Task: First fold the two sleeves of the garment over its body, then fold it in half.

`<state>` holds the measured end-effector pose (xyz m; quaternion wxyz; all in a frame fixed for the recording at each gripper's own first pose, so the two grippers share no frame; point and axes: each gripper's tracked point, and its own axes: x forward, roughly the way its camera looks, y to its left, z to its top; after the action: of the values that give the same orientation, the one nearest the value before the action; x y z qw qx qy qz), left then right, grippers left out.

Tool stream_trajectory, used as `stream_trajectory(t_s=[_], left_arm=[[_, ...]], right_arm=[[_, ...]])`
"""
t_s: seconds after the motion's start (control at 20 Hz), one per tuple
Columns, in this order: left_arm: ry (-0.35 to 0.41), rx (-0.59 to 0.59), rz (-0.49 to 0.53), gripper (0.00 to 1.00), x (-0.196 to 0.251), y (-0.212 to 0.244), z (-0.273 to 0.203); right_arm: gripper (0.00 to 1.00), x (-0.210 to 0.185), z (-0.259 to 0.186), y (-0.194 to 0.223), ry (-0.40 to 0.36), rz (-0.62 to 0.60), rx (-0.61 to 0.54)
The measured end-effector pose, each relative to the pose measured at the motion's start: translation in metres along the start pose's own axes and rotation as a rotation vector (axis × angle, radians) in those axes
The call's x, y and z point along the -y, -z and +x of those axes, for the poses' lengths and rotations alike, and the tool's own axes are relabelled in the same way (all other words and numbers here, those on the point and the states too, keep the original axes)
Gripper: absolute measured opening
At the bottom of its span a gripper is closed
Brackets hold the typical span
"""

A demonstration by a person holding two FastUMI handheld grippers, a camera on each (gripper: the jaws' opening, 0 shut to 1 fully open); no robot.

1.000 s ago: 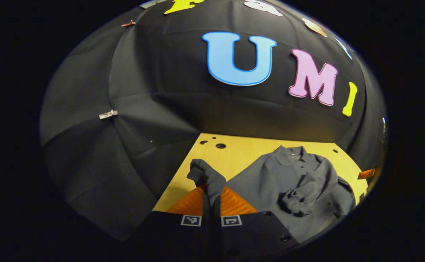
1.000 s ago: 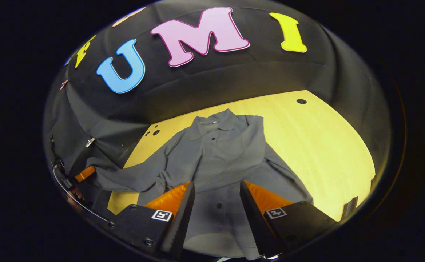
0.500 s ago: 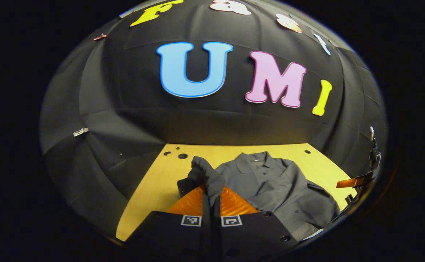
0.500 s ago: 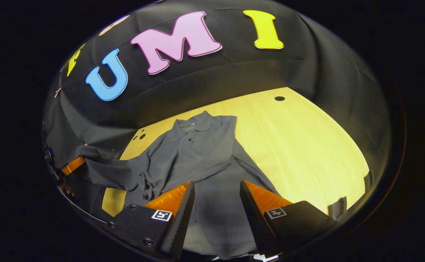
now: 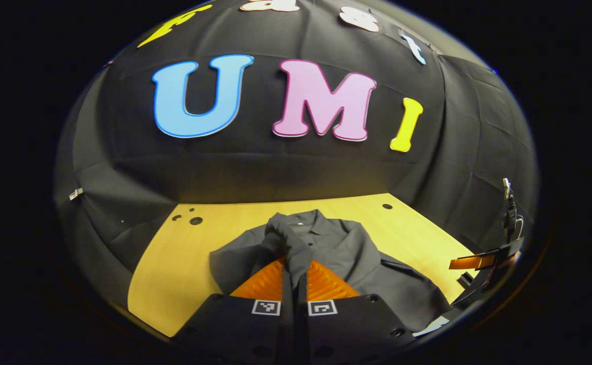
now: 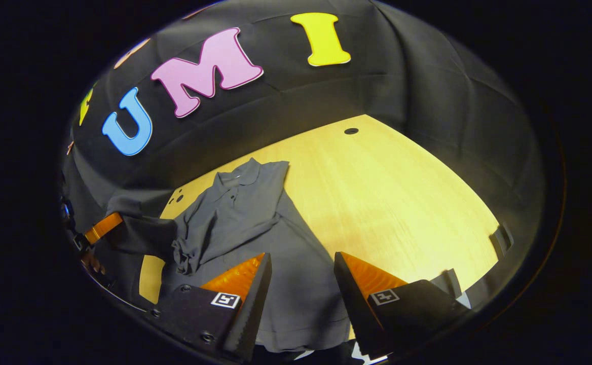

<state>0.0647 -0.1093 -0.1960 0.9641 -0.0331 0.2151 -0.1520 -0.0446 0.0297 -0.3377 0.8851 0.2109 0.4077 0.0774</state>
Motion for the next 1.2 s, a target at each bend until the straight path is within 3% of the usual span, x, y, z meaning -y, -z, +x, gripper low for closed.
stream_trajectory(t_s=[0.45, 0.9, 1.2], left_arm=[[0.04, -0.097, 0.078, 0.06, 0.082, 0.058, 0.064], [0.038, -0.184, 0.193, 0.06, 0.124, 0.117, 0.119], [0.027, -0.244, 0.188, 0.09, 0.142, 0.147, 0.133]], right_arm=[[0.78, 0.056, -0.009, 0.006, 0.003, -0.015, -0.058], [0.78, 0.092, -0.006, 0.008, 0.001, -0.034, -0.101], [0.78, 0.107, -0.005, 0.012, -0.006, -0.049, -0.13]])
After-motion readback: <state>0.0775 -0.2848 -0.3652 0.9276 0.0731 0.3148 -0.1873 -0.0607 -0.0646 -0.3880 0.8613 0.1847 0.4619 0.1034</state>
